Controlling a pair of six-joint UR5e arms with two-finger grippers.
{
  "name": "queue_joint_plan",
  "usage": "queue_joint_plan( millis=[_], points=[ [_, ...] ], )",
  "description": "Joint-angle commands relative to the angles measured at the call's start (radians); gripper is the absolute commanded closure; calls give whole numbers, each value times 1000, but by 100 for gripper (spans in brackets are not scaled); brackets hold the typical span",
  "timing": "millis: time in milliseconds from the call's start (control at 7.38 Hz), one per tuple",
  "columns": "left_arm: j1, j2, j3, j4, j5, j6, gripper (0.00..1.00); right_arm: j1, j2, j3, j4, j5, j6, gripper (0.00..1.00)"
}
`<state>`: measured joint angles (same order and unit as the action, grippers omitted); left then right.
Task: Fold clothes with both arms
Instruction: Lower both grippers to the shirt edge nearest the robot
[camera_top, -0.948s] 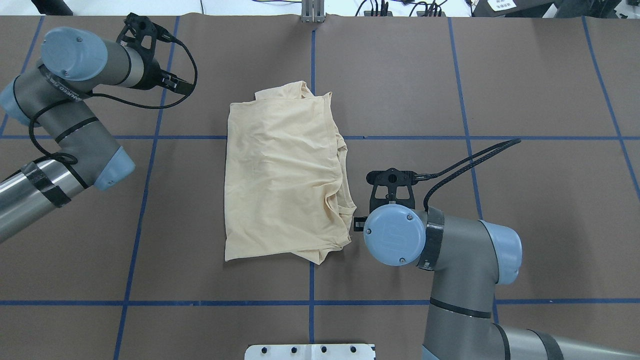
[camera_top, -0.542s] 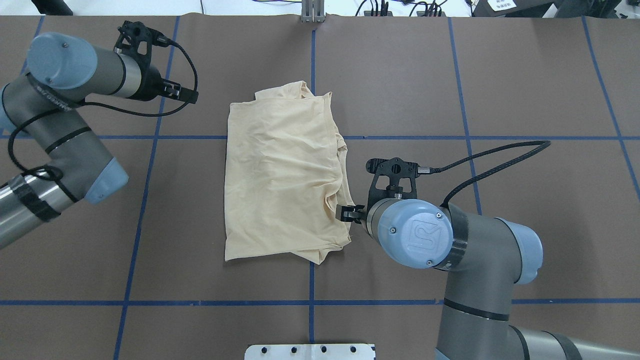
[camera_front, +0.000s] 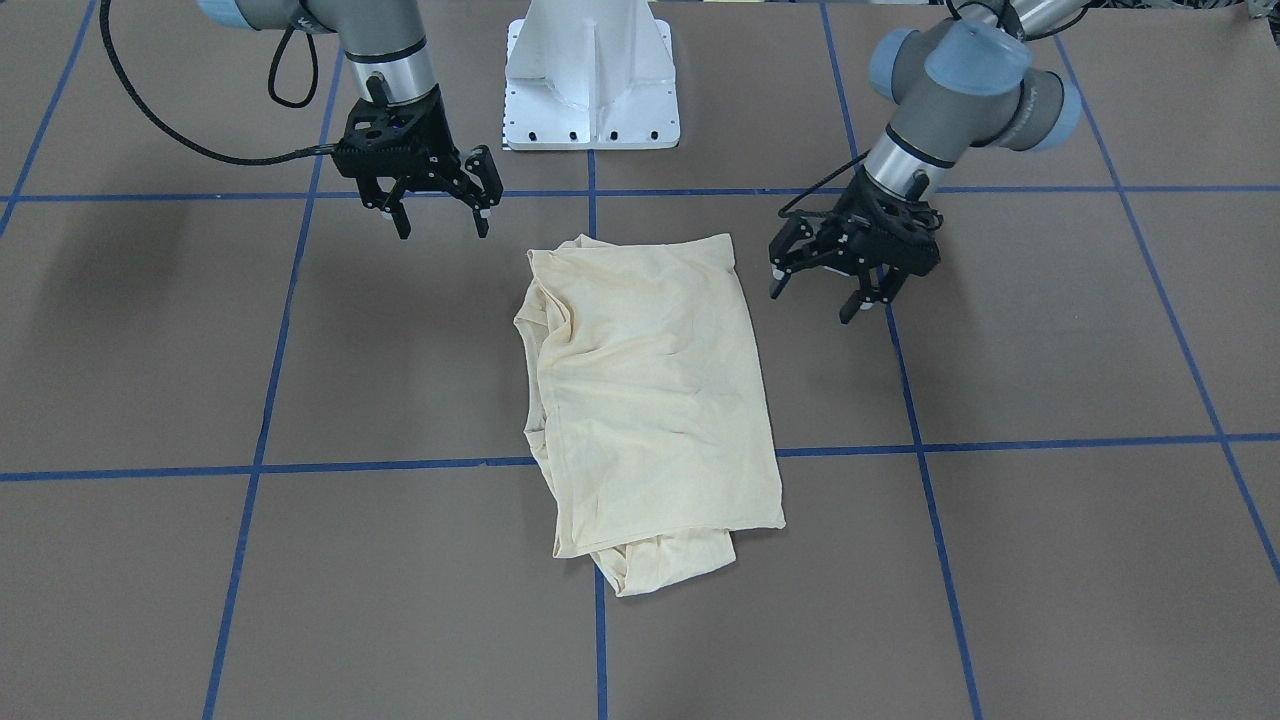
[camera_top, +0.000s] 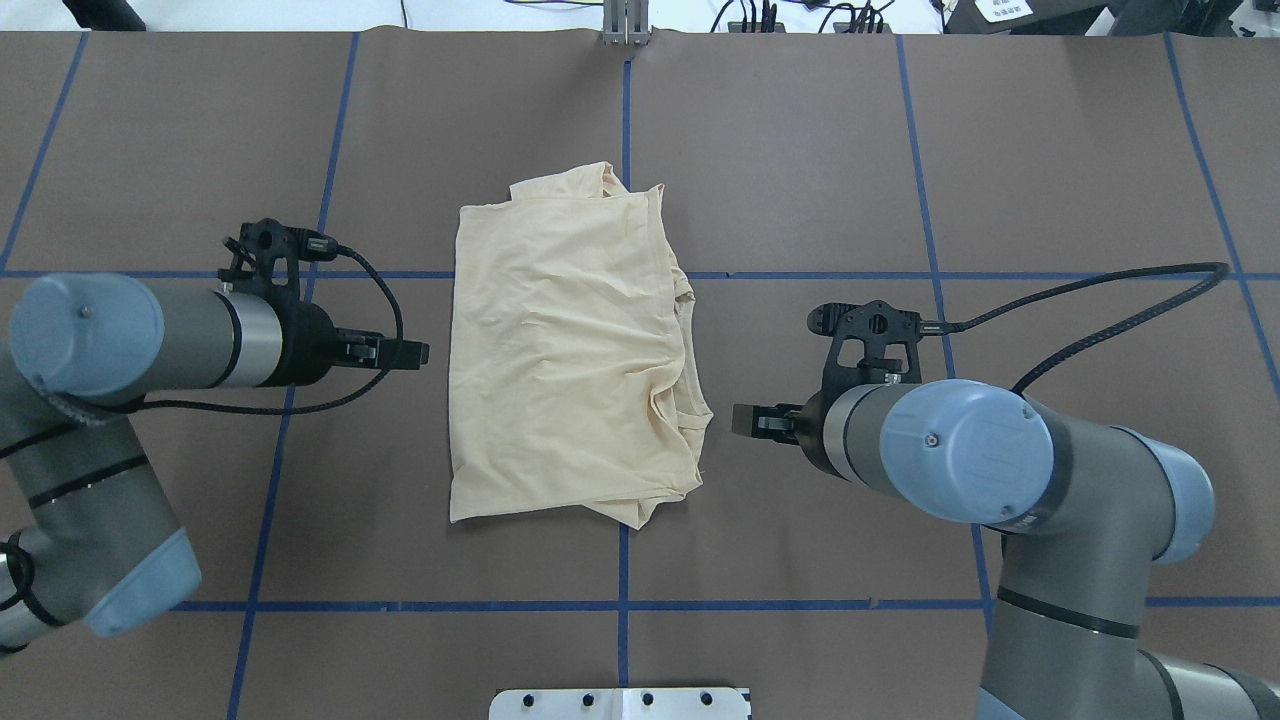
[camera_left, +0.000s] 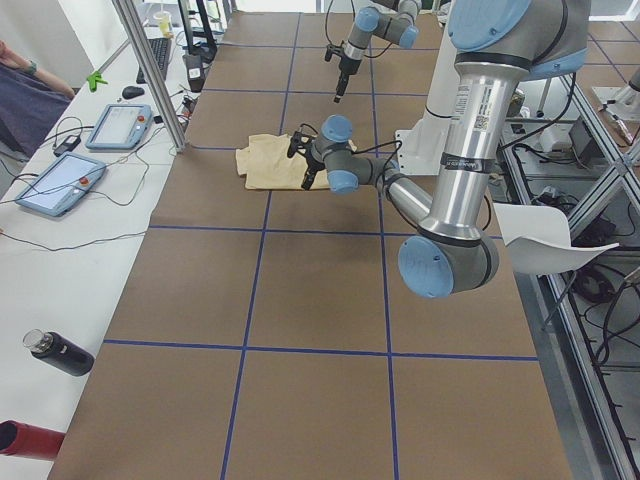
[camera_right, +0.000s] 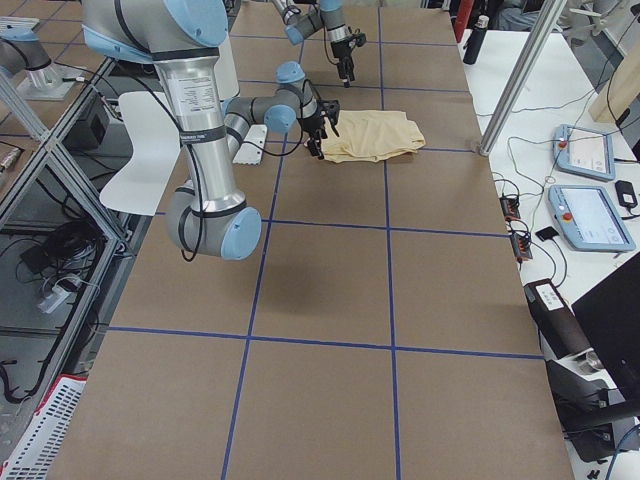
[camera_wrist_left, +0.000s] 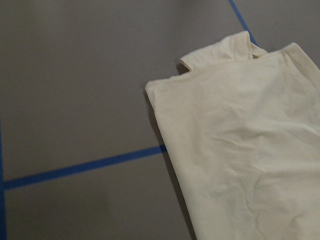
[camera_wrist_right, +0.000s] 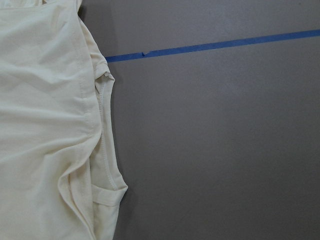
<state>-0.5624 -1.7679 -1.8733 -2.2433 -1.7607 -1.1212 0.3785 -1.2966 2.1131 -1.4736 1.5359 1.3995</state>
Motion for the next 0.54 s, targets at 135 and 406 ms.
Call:
queue_joint_plan(
  millis=[135,406],
  points=[
    [191,-30,-21,118,137,-179,0,32,-155,-7,196,12,-34,0],
    [261,-112,-15,265,161,-248,8,33,-147,-10,196,12,-34,0]
  ],
)
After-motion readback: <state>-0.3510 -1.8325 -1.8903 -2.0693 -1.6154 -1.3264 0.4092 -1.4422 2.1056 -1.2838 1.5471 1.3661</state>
